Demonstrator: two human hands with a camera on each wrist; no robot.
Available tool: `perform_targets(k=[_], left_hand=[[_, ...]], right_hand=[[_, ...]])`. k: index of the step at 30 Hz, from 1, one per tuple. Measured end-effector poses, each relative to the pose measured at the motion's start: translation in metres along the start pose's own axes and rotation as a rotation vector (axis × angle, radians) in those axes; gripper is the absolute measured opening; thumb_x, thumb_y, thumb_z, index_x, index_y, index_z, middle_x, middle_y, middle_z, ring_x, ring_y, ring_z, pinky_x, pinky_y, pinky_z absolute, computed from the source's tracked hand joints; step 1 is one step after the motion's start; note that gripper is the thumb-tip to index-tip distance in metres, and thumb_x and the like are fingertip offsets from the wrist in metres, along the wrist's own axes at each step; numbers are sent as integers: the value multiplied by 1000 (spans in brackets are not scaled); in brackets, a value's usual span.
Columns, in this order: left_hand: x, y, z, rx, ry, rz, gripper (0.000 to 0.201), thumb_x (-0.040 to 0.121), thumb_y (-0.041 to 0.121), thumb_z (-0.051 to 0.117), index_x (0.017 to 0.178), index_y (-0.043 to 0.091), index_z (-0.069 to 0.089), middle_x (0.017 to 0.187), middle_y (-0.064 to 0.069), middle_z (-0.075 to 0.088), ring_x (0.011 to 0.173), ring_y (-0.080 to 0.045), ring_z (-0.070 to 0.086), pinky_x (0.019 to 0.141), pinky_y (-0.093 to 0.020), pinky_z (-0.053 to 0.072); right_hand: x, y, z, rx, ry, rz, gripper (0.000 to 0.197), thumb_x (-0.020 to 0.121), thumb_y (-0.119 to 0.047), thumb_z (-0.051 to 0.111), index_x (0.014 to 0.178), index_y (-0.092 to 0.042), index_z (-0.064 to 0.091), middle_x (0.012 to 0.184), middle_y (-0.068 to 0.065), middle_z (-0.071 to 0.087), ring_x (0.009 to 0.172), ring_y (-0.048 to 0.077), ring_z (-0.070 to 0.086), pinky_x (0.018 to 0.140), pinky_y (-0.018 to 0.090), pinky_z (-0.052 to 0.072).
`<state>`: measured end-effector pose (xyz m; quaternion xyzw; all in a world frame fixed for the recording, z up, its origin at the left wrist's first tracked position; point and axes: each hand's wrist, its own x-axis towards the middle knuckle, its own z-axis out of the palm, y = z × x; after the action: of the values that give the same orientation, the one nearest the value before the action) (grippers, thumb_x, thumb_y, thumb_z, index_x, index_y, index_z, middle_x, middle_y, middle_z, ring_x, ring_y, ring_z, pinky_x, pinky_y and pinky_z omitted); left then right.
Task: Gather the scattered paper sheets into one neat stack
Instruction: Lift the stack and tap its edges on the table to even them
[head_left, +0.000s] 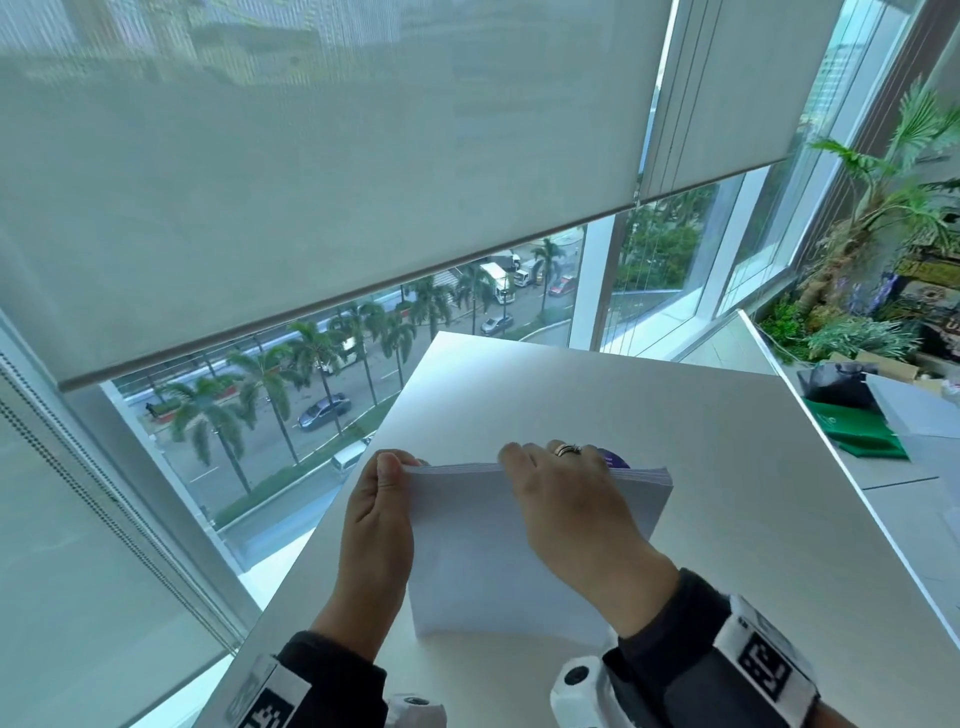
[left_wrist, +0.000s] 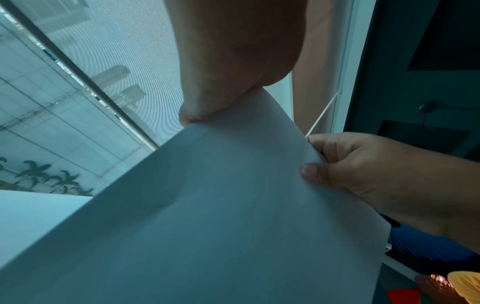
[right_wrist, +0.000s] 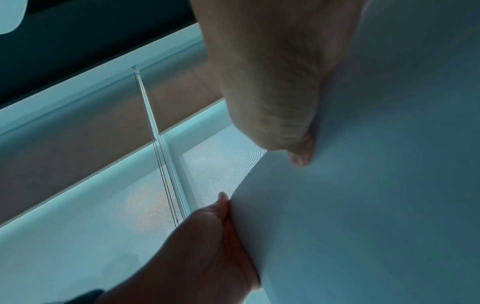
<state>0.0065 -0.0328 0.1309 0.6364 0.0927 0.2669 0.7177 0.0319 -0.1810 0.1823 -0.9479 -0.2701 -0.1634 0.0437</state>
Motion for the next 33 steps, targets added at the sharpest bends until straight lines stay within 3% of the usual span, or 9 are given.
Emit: perform_targets(k=[3, 8, 11, 14, 17, 20, 24, 30, 33], left_hand=[[3, -6, -7, -22, 52, -20, 39, 100, 35, 31, 75, 21, 57, 68, 16, 63, 64, 3, 56, 63, -12, 44], [6, -20, -34, 153, 150, -28, 27, 101, 33, 31, 106, 19, 54, 104, 7, 57, 93, 9, 51, 88, -13, 36], [8, -40, -55, 221, 235, -135, 54, 92, 51, 36, 130, 13, 43, 138, -11, 44, 126, -18, 42, 109, -31, 29], [4, -43, -58, 38, 172, -294, 68, 89, 56, 40, 146, 26, 21, 155, 2, 25, 136, -7, 24, 111, -32, 14], [2, -48, -49, -152, -84, -344, 103, 61, 61, 65, 147, 33, 16, 140, 9, 45, 131, -9, 39, 113, -34, 22], [7, -50, -40, -138, -244, -326, 89, 45, 51, 86, 119, 12, 55, 99, 2, 75, 90, -15, 69, 75, -26, 56], [9, -46, -33, -62, -183, -266, 8, 84, 11, 62, 92, 13, 63, 76, 0, 76, 64, -10, 71, 55, -22, 57], [4, -62, -30, 123, -99, -180, 26, 89, -7, 52, 86, 17, 63, 66, 17, 74, 61, 5, 66, 60, -11, 54], [1, -69, -31, 157, -85, -157, 29, 88, -7, 53, 85, 20, 63, 67, 21, 73, 62, 9, 65, 62, -8, 52]], right_hand=[[-1, 4, 1, -8, -41, -5, 31, 40, -2, 65, 64, -19, 54, 46, 0, 54, 42, 19, 56, 44, 28, 32], [-4, 40, -12, 239, -47, 227, 21, 86, -2, 45, 102, -12, 55, 95, 10, 66, 95, 33, 57, 76, 34, 35], [-12, 73, -11, 521, 45, 402, 12, 87, -2, 51, 93, -12, 54, 83, 17, 62, 81, 35, 57, 67, 34, 37], [-21, 100, 2, 871, 144, 561, 16, 86, 1, 51, 76, -12, 49, 69, 11, 55, 63, 25, 49, 61, 33, 42], [-31, 111, 21, 1128, 254, 657, 8, 80, -7, 55, 86, -2, 52, 80, 13, 58, 73, 21, 50, 70, 33, 40], [-36, 107, 39, 1325, 297, 690, 21, 88, 7, 49, 84, -12, 57, 88, 12, 60, 85, 22, 52, 81, 37, 41], [-43, 105, 57, 1374, 255, 682, 35, 90, 11, 42, 94, -20, 58, 96, 6, 64, 89, 23, 58, 79, 33, 46], [-55, 104, 80, 1406, 170, 656, 41, 91, 11, 39, 110, -22, 54, 100, -4, 64, 82, -4, 62, 74, 18, 44], [-61, 106, 91, 1439, 137, 657, 41, 92, 10, 39, 111, -23, 54, 105, -1, 63, 95, 9, 60, 80, 22, 44]])
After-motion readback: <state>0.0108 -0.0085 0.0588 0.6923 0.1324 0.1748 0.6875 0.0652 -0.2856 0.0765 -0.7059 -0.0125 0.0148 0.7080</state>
